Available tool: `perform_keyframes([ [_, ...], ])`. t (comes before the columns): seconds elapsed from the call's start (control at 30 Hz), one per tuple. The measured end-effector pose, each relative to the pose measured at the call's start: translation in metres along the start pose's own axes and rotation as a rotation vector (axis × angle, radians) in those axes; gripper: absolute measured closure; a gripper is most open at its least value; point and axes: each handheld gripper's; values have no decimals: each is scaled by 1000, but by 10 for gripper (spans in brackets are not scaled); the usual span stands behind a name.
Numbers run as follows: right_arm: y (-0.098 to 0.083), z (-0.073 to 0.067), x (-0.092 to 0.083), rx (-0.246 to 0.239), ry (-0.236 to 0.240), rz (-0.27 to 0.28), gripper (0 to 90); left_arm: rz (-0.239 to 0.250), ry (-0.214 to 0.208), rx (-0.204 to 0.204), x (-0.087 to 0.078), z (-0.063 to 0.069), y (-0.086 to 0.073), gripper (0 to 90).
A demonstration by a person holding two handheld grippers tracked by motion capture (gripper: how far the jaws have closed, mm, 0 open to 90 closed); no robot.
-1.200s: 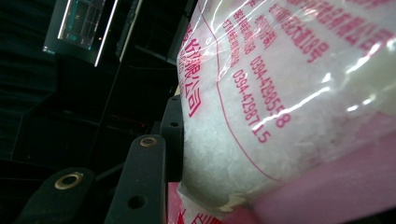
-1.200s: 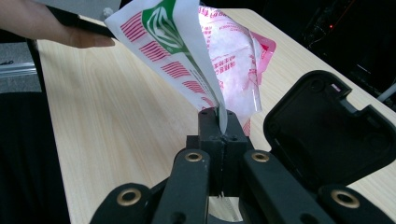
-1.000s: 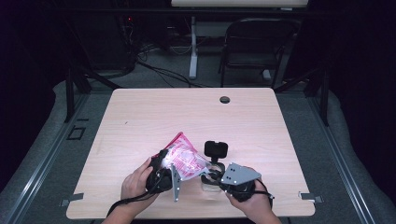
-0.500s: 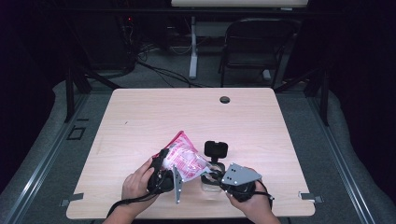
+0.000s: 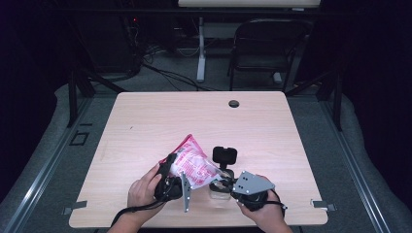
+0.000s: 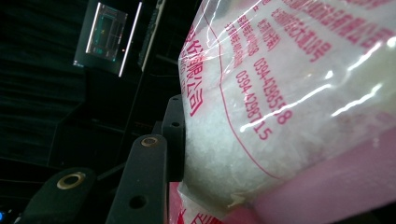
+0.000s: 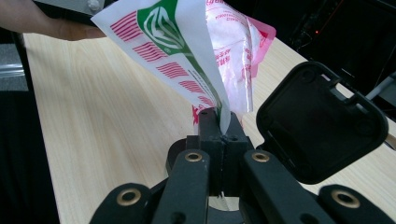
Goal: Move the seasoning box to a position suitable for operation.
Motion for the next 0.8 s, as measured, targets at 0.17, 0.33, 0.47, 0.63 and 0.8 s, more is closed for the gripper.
perform_keyframes([
  [0.17, -1, 3, 0, 9, -2, 2, 900, -2, 13, 18, 0, -1, 3, 674],
  [0.33, -4, 5, -1, 17, -6, -3, 900, 1, 33, 39, -1, 1, 6, 675],
  [0.47, -5, 5, -1, 19, -6, -3, 900, 1, 40, 53, -1, 1, 7, 675],
  [0.63, -6, 6, 0, 19, -6, -17, 900, -7, 45, 63, -3, 2, 8, 676],
  [0.8, -8, 6, 1, 25, -2, -22, 900, -2, 48, 74, -3, 2, 8, 676],
])
Point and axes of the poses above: each handheld gripper's, and its own axes: x roughly forward along the jaws, y roughly out of its top, z roughly to its right, and after that the axes turned 14 degrees about x, right-handed
